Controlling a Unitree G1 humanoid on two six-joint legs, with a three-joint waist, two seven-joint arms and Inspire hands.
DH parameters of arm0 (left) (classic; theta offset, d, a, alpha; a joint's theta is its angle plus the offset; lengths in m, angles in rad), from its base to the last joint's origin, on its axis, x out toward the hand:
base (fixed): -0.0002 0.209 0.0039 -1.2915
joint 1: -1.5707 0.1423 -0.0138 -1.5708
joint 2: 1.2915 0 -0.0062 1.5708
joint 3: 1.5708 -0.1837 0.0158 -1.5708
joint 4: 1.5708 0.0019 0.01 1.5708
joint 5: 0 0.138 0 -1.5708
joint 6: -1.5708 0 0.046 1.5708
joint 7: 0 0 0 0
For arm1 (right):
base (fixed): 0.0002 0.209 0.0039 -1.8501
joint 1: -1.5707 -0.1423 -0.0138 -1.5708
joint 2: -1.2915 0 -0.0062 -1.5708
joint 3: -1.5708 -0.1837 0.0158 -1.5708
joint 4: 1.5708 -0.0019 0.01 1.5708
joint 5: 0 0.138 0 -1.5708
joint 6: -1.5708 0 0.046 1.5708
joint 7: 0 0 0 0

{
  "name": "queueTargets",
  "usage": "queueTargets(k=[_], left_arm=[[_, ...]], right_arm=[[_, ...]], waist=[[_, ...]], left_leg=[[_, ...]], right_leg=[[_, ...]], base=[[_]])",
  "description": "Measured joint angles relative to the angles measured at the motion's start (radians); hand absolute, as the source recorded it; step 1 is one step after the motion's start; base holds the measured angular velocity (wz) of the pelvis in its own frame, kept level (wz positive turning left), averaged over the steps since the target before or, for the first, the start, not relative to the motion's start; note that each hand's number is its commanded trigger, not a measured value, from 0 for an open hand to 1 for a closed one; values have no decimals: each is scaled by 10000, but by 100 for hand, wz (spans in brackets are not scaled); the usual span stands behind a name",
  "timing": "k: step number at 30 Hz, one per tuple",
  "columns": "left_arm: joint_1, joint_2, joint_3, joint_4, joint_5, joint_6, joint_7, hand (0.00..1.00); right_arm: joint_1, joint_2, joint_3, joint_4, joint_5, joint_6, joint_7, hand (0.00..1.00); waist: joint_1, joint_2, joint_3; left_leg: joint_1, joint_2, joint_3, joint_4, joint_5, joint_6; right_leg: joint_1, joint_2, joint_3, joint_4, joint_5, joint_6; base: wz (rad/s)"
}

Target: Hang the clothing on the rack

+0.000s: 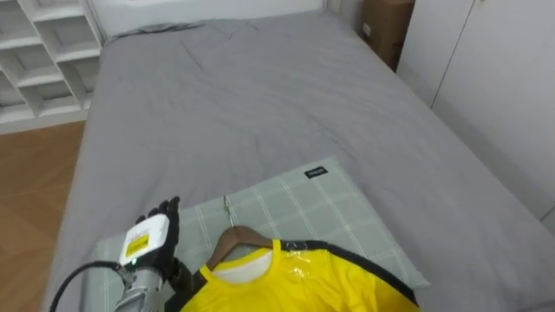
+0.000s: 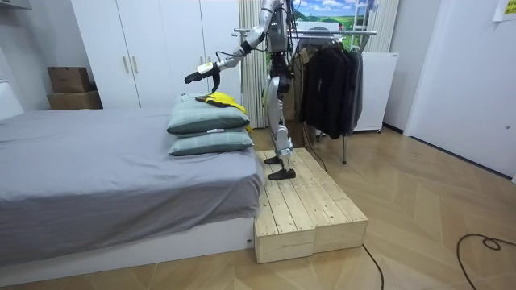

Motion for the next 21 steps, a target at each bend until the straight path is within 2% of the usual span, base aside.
queueTargets(k=[2,5,10,13,14,15,21], left_arm=[[-233,188,-3,101,3,-159,136,0],[-462,249,-3,175,3,-283,142,0],[-639,291,-8,262,-72,-357,136,0],[-853,341,-16,625,-323,-410,136,0],[-943,348,-15,757,-381,-418,134,0],[-956,361,-14,781,-388,-424,134,0],[-985,448,-303,1269,-604,-466,86,0]], right_arm=[[-303,38,144,47,-177,4,-77,0],[-655,87,396,52,-277,8,-72,0],[-1067,254,736,81,-268,-6,-64,0],[-1249,370,965,99,-269,3,-84,0],[-1301,401,964,100,-279,-2,-104,0],[-1335,417,964,108,-288,3,-134,0],[-1505,459,1170,110,-252,3,-293,0]], waist=[[-65,-25,83],[-52,-64,143],[-55,-106,176],[-79,-130,235],[-80,-153,314],[-80,-163,344],[-98,-197,372]], left_leg=[[-265,13,6,36,54,1],[-676,71,16,236,71,-6],[-1137,108,14,370,95,-20],[-1249,108,14,362,124,-29],[-1259,110,14,361,130,-31],[-1279,111,13,360,132,-33],[-1548,105,15,363,174,-34]], right_leg=[[-256,8,-4,18,55,-21],[-639,42,-1,130,115,-32],[-1058,69,-15,170,158,-80],[-1198,68,-14,212,164,-86],[-1225,67,-14,250,164,-86],[-1255,67,-16,283,163,-85],[-1550,50,-31,341,163,-85]], base=[[0],[0],[0],[0],[0],[0],[0]])
